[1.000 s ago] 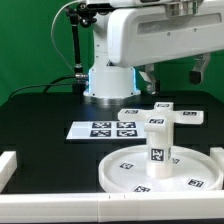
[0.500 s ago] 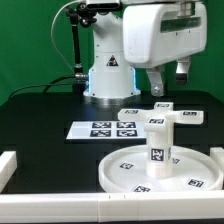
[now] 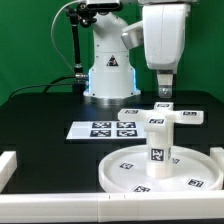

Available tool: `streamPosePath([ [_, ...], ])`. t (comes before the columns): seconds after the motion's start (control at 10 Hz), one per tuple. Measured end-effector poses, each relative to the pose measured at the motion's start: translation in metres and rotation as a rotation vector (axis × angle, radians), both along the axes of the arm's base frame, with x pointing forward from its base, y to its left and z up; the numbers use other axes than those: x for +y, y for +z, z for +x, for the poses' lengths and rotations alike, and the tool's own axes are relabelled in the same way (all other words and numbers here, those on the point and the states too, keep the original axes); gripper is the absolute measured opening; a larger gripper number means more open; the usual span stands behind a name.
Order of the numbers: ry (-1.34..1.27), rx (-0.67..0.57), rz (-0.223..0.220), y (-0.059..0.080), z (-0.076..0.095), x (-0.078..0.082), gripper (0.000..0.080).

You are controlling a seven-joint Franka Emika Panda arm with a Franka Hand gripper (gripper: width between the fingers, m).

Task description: Assemble round table

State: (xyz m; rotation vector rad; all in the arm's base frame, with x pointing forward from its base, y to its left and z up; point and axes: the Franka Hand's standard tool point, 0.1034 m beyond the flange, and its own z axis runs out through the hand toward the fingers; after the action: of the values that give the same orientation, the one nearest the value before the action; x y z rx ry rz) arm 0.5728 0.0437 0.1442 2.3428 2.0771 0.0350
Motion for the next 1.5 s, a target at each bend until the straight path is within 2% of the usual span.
streamPosePath([
  [0.2, 0.181, -0.016, -0.041, 0.004, 0.006, -0.001, 0.0649],
  [0.5, 0.308, -0.011, -0.052, 0.002, 0.006, -0.006, 0.0648],
  [0.8, 0.549, 0.011, -0.07, -0.01, 0.002, -0.013, 0.0648],
  [1.5, 0.547, 0.048, -0.07, -0.033, -0.003, -0.014, 0.0648],
])
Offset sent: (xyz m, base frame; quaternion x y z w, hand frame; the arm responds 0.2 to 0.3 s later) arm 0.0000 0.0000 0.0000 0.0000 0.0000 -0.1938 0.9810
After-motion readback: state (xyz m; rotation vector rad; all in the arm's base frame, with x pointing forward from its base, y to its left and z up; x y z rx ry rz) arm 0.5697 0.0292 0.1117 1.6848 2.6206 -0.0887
